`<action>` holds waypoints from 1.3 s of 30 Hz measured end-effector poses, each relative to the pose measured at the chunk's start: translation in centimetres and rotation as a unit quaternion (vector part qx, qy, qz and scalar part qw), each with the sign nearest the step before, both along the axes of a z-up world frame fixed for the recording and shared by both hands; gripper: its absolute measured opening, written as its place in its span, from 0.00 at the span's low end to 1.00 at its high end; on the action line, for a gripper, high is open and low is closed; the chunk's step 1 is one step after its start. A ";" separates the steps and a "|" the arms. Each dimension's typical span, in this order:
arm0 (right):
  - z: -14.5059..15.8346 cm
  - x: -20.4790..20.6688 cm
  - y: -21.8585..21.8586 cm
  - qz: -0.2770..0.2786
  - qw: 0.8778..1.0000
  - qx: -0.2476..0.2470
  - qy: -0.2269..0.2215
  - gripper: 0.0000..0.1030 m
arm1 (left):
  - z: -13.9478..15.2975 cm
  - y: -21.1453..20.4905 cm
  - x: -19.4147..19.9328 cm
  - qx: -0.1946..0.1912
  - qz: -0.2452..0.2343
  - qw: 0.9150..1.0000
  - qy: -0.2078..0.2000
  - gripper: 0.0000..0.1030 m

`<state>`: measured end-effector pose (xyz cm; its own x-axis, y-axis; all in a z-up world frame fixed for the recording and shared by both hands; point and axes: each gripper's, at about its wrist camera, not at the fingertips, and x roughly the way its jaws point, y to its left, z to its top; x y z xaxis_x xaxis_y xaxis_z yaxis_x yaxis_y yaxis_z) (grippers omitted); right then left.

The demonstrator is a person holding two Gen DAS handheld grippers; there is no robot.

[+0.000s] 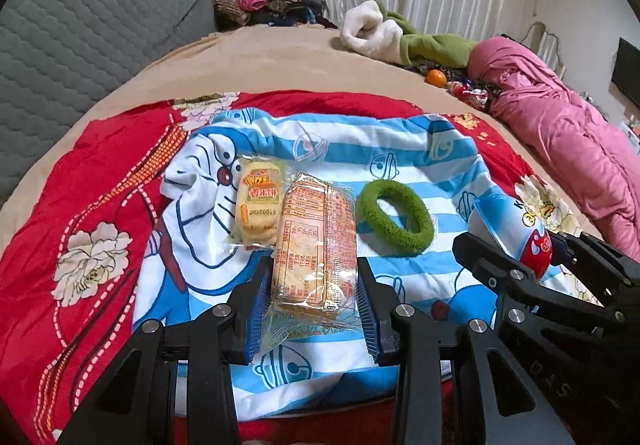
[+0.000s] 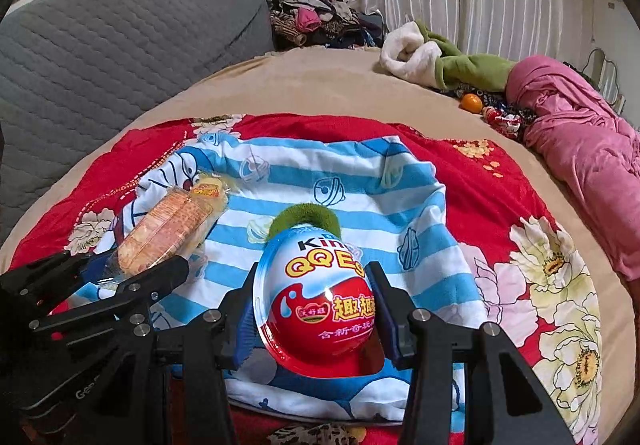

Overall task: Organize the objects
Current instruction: 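Carry the wafer packet and Kinder egg over the striped tray and lower them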

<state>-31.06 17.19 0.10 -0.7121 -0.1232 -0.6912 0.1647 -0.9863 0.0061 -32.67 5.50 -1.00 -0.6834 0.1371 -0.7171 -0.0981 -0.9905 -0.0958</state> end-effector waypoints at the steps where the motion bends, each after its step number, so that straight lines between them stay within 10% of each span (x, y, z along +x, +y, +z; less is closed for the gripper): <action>1: -0.1 -0.1 0.0 0.000 1.000 0.001 -0.002 0.48 | -0.2 0.0 -0.1 0.000 -0.001 1.000 -0.003 0.40; 39: -5.3 -1.8 0.4 -0.003 0.996 0.014 -0.090 0.48 | -4.7 0.6 -1.5 0.009 -0.006 0.996 -0.089 0.40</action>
